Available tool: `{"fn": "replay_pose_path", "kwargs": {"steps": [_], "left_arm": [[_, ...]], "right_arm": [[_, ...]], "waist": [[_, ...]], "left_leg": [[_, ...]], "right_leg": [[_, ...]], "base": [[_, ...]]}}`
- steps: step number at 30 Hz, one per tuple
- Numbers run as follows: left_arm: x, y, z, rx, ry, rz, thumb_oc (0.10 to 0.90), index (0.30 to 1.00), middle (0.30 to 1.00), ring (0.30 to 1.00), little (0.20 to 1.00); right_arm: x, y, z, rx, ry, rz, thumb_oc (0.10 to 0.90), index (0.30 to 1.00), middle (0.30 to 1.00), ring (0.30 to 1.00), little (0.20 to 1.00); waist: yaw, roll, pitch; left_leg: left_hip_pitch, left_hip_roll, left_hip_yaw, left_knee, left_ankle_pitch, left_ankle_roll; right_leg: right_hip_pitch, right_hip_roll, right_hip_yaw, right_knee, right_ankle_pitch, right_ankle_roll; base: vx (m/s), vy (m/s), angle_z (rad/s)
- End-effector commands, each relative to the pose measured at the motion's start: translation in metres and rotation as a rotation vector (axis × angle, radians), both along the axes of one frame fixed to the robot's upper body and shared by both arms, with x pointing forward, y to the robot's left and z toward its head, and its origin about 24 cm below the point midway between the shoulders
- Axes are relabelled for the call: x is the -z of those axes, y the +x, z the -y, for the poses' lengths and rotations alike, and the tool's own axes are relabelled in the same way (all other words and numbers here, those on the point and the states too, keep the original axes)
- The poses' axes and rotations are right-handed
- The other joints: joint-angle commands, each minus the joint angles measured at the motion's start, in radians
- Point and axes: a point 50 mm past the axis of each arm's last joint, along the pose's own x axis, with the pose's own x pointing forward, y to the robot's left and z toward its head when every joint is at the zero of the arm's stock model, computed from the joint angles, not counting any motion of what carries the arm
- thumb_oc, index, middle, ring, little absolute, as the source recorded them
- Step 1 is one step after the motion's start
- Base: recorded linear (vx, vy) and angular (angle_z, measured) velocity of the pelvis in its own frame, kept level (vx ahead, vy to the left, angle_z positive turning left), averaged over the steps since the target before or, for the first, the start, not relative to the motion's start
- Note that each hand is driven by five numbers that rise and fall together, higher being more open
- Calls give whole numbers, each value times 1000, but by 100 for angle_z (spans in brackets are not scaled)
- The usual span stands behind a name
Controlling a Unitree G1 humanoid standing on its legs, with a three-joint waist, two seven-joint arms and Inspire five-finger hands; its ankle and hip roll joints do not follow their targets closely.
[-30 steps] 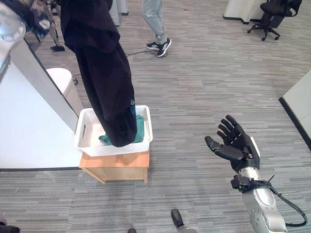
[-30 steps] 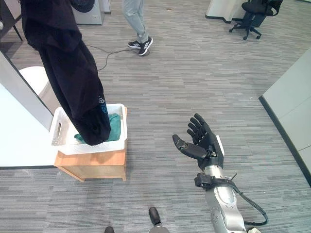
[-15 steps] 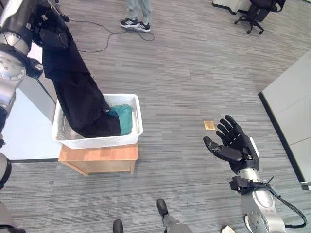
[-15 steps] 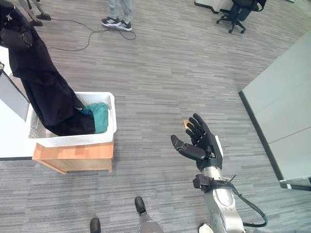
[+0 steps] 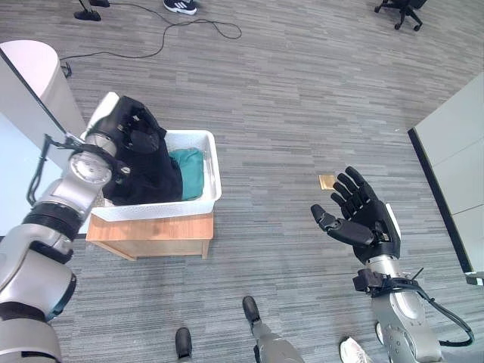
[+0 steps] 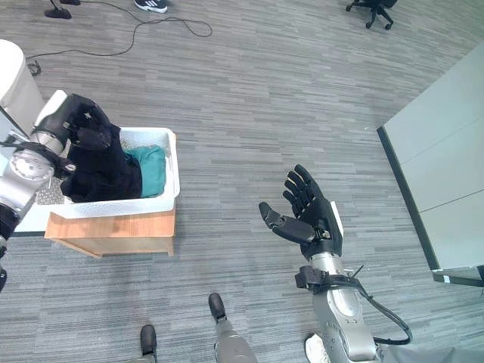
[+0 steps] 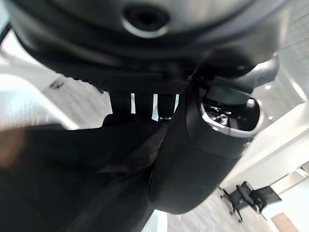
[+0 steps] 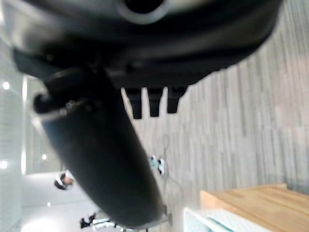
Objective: Pick up bed clothes into laundry basket.
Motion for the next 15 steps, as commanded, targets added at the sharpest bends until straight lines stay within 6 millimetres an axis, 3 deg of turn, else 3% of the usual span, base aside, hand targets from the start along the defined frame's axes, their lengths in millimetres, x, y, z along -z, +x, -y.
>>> {"fn": "replay_pose_path", "kwargs": {"steps": [1,2,6,7,8,12,15], "left_arm": [[-63,4,1,-12,-63,238,400,300,300,300,300],[-53,6,0,-31,-75,202,400,300,300,300,300],[-42,6,-14,-107,-96,162,400,300,300,300,300],[-40,5,-19,-132,-100,156,525,488,488,488,488],[-39,3,-26,-160,-97,145,800,900,900,900,900],[-45,1,-34,-187,-71,147,800,900,900,900,900],[-70,-3,-35,-163,-36,223,800,900,900,900,900]], "right_arm": [[-70,8,7,6,-38,354,800,900,900,900,900],[-71,9,5,-5,-33,357,800,900,900,900,900],[-73,8,5,-15,-27,362,800,900,900,900,900],[-72,8,5,-16,-28,358,800,900,900,900,900],[-72,8,6,-14,-29,355,800,900,900,900,900],[-70,5,8,-11,-35,345,800,900,900,900,900],[-66,2,12,4,-44,327,800,900,900,900,900]], "waist": [[-8,63,14],[-15,56,17],[-28,43,20],[-31,40,19],[-33,38,18],[-38,38,14],[-31,51,12]], "left_leg": [[-24,-54,-164,-10,-4,43],[-26,-52,-162,-10,-4,42],[-28,-47,-154,-10,-5,41],[-28,-45,-152,-10,-5,40],[-28,-44,-148,-10,-6,39],[-25,-43,-143,-10,-9,38],[-21,-46,-150,-10,-11,39]], "right_leg": [[88,95,-47,-14,-108,49],[84,96,-46,-14,-106,48],[78,102,-42,-14,-104,47],[77,103,-41,-14,-103,47],[76,104,-39,-14,-102,48],[77,104,-35,-14,-103,48],[82,102,-36,-14,-109,46]], "base": [[0,0,0],[0,0,0],[0,0,0],[0,0,0],[11,-10,-3],[9,-1,-2],[0,0,0]]}}
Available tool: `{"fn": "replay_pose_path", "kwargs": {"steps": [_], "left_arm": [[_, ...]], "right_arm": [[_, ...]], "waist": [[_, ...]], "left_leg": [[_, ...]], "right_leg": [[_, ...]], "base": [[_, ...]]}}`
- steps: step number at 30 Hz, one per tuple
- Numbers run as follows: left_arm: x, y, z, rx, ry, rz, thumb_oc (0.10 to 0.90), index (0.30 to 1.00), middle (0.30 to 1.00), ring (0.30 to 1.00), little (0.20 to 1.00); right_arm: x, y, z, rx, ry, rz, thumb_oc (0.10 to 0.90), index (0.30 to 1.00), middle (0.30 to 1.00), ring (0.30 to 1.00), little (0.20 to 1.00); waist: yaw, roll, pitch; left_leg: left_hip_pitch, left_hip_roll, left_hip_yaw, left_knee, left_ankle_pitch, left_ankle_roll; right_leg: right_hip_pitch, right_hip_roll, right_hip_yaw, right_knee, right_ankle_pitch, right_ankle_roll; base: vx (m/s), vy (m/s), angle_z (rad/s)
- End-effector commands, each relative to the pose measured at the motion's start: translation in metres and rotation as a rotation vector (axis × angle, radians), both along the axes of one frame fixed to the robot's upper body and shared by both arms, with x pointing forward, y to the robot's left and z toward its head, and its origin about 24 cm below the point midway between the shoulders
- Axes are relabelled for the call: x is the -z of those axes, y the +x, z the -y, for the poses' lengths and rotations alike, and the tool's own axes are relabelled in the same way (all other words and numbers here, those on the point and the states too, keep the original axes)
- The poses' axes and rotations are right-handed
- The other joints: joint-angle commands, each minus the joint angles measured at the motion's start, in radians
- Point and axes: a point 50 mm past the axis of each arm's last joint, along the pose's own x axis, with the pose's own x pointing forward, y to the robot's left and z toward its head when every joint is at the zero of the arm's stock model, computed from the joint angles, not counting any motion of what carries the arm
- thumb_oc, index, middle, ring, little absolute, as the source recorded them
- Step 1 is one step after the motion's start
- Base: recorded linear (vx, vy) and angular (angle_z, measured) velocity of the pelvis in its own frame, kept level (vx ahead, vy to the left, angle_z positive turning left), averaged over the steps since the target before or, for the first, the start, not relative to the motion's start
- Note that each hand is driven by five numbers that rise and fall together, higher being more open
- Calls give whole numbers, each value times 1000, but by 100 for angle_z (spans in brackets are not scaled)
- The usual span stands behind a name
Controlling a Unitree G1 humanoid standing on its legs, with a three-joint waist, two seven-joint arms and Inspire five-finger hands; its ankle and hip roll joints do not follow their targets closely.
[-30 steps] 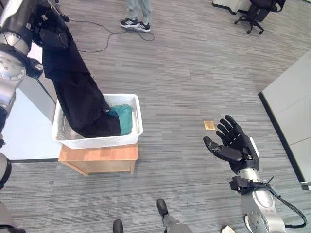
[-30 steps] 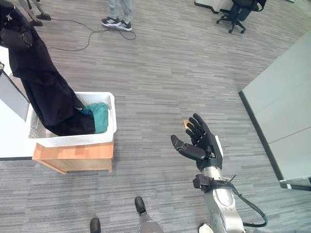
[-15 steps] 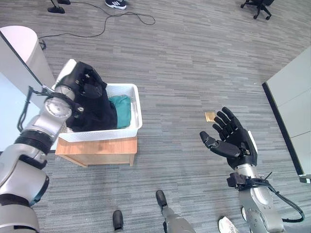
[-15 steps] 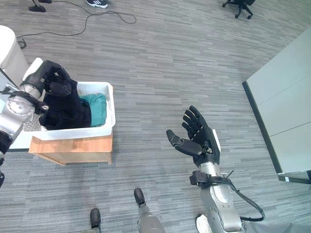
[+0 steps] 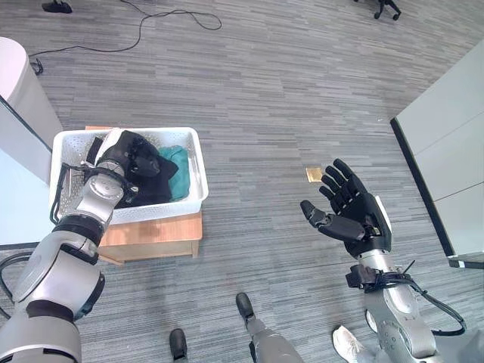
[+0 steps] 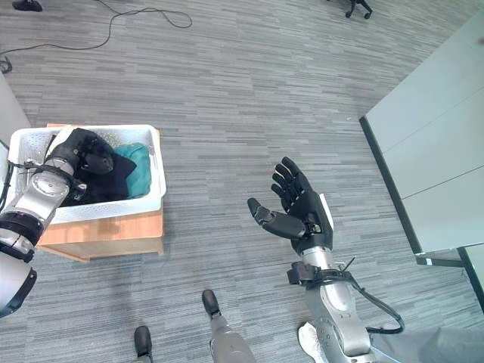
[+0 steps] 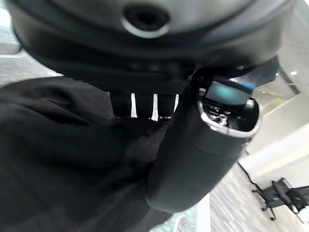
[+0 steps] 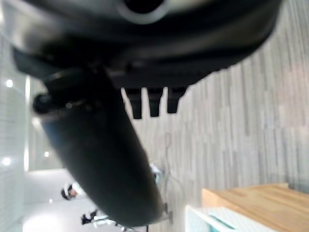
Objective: Pick up bed clothes into laundry basket.
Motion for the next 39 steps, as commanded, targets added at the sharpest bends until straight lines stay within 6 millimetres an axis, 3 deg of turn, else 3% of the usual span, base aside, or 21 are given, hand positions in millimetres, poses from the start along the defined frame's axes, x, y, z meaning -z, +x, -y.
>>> {"fn": "replay_pose_path", "kwargs": {"steps": [1,3,5,8,10,11,16,17,18,22,27,29,31,32,33,34,35,36,37,38,39], "left_arm": [[-104,1,-9,5,57,336,800,900,900,900,900],[-139,-5,11,124,128,450,800,900,900,900,900],[-151,-11,18,189,149,487,800,900,900,900,900],[-194,-45,42,398,215,668,800,900,900,900,900],[-203,-61,44,436,199,742,800,900,900,900,900],[-221,-83,52,510,171,862,800,900,900,900,900],[-231,-124,48,554,95,1058,800,900,900,900,900],[-223,-133,44,568,13,1101,800,900,900,900,900],[-218,-137,39,552,6,1101,800,900,900,900,900],[-172,-158,21,528,-104,1052,800,900,900,900,900],[-58,-176,-3,308,-492,867,800,900,900,900,900],[-16,-180,1,249,-683,766,800,900,900,900,900],[30,-181,17,207,-937,657,800,900,900,900,900],[47,-180,26,200,-1019,594,800,900,900,900,900],[48,-180,26,200,-1019,593,800,900,900,900,900],[79,-178,44,178,-1171,482,800,900,900,900,900],[79,-178,44,178,-1172,482,800,900,900,900,900],[96,-178,57,166,-1237,414,800,900,900,900,900],[102,-179,61,153,-1270,395,800,900,900,900,900],[102,-179,61,152,-1270,395,800,900,900,900,900],[99,-174,66,180,-1262,394,800,900,900,900,900]], "right_arm": [[-62,4,22,63,-26,318,800,900,900,900,900],[-62,3,25,71,-40,319,800,900,900,900,900],[-63,4,25,70,-41,322,800,900,900,900,900],[-63,2,28,75,-51,325,800,900,900,900,900],[-62,4,28,81,-58,319,800,900,900,900,900],[-60,4,29,87,-55,313,800,900,900,900,900],[-53,4,27,76,-61,279,800,900,900,900,900],[-48,3,28,92,-53,261,800,900,900,900,900],[-49,4,26,79,-66,259,800,900,900,900,900],[-50,4,25,71,-71,256,800,900,900,900,900],[-52,5,18,59,-38,268,800,900,900,900,900],[-48,5,11,34,1,256,800,900,900,900,900],[-38,8,-4,-25,176,243,800,900,900,900,900],[-26,11,-16,-74,259,203,800,900,900,900,900],[-26,11,-16,-75,260,202,800,900,900,900,900],[1,11,-34,-126,355,91,800,900,900,900,900],[1,11,-34,-126,355,91,800,900,900,900,900],[20,6,-47,-146,386,2,800,900,900,900,900],[26,4,-52,-164,380,-25,800,900,900,900,900],[26,4,-52,-164,379,-25,800,900,900,900,900],[26,5,-59,-204,329,-28,800,900,900,900,900]], "waist": [[14,63,5],[30,83,6],[39,91,6],[78,117,0],[90,122,-4],[110,125,-9],[141,124,-22],[167,112,-24],[155,123,-27],[195,120,-37],[232,114,-52],[248,114,-59],[267,115,-63],[276,117,-68],[275,117,-68],[285,122,-74],[285,122,-75],[289,130,-81],[293,133,-82],[293,134,-81],[310,138,-70]], "left_leg": [[-27,-54,-155,-1,-11,40],[-28,-59,-167,-1,-10,40],[-27,-61,-173,-1,-9,40],[-23,-69,-194,-1,-8,37],[-24,-70,-204,-1,-6,36],[-26,-71,-212,-1,-4,34],[-26,-72,-229,-1,-3,32],[-26,-72,-235,-1,-3,31],[-24,-72,-233,-1,-4,32],[-20,-77,-249,-1,-4,32],[-23,-87,-268,-1,4,35],[-19,-92,-276,-1,5,39],[-14,-96,-283,-1,7,44],[-11,-98,-285,-1,8,46],[-9,-99,-285,-1,7,46],[0,-101,-291,-1,8,49],[-1,-102,-291,-1,8,49],[10,-102,-291,-1,7,52],[19,-102,-292,3,3,55],[20,-102,-293,3,2,55],[6,-105,-302,72,-22,59]], "right_leg": [[84,92,-38,-12,-112,50],[88,86,-48,-12,-117,50],[93,82,-54,-12,-120,50],[103,73,-67,-12,-129,49],[106,70,-76,-12,-132,48],[108,67,-85,-12,-134,46],[116,63,-104,-12,-141,41],[121,63,-111,-12,-144,37],[122,63,-109,-12,-145,37],[136,58,-128,-12,-150,27],[154,42,-169,-12,-155,14],[166,38,-186,-12,-156,8],[174,35,-196,-12,-154,4],[181,34,-202,-12,-155,3],[183,33,-203,-12,-156,3],[194,29,-214,-12,-161,0],[193,29,-214,-12,-161,0],[204,25,-224,-8,-167,1],[212,24,-225,3,-173,-2],[213,24,-225,4,-174,-2],[202,15,-234,90,-208,-8]], "base": [[0,0,0],[0,0,0],[13,-3,2],[24,-10,6],[7,-16,21],[1,-28,22],[10,-35,10],[18,-41,5],[11,-31,3],[8,-11,9],[-20,-9,17],[-16,-13,30],[-29,9,36],[-17,10,26],[-15,16,17],[-10,12,20],[-11,32,34],[3,24,34],[3,24,26],[-37,-10,22],[-84,-25,17]]}}
